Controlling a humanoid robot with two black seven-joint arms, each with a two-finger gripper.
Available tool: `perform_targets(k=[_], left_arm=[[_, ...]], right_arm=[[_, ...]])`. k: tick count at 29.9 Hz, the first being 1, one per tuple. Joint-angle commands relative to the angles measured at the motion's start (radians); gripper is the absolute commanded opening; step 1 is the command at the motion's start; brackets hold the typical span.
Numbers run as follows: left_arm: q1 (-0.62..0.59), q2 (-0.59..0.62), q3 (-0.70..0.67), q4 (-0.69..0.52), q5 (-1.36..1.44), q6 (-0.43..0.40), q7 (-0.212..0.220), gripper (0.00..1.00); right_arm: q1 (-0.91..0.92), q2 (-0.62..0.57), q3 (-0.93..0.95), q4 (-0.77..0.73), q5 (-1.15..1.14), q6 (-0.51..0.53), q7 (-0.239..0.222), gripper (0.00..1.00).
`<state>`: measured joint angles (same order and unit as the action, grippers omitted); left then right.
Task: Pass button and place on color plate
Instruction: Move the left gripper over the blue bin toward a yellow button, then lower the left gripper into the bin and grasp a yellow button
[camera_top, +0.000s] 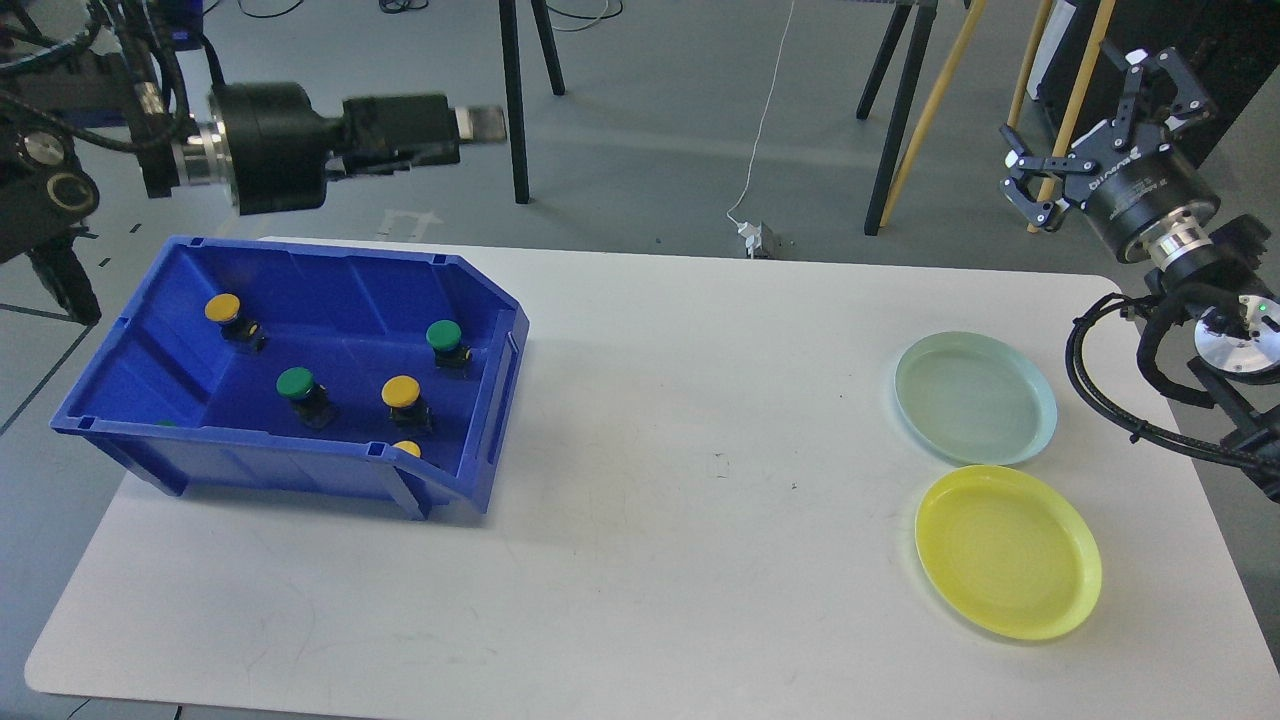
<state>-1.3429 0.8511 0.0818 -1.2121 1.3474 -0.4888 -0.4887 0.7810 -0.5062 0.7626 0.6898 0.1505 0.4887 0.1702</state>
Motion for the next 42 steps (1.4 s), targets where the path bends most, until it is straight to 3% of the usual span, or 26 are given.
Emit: perform_targets(k=[1,7,11,21,39,42], left_arm=[[-0.007,-0.045,0.125,0.006,0.263,0.0,0.0,0.98],[0.028,-0.164,0.245,0.132,0.335,0.0,0.0,0.98],[0.073,-0.228,0.246,0.246,0.337,0.0,0.0,0.98],[0.094,-0.3,0.248,0.402,0.338,0.0,0.0,0.98],[0.16,-0.392,0.248,0.514,0.337,0.0,0.0,0.97],[0.169,-0.402,0.248,0.531,0.338,0.0,0.0,0.91]], right_arm=[[-0.017,0.0,0.001,0.0,0.0,0.0,0.0,1.0],[-0.028,-0.003,0.0,-0.003,-0.002,0.0,0.0,1.0],[-0.032,-0.003,0.0,-0.003,-0.002,0.0,0.0,1.0],[-0.048,-0.003,0.0,-0.001,-0.002,0.0,0.0,1.0],[-0.066,-0.003,0.001,-0.001,-0.002,0.0,-0.001,1.0],[-0.071,-0.003,0.001,-0.001,-0.002,0.0,0.0,1.0]])
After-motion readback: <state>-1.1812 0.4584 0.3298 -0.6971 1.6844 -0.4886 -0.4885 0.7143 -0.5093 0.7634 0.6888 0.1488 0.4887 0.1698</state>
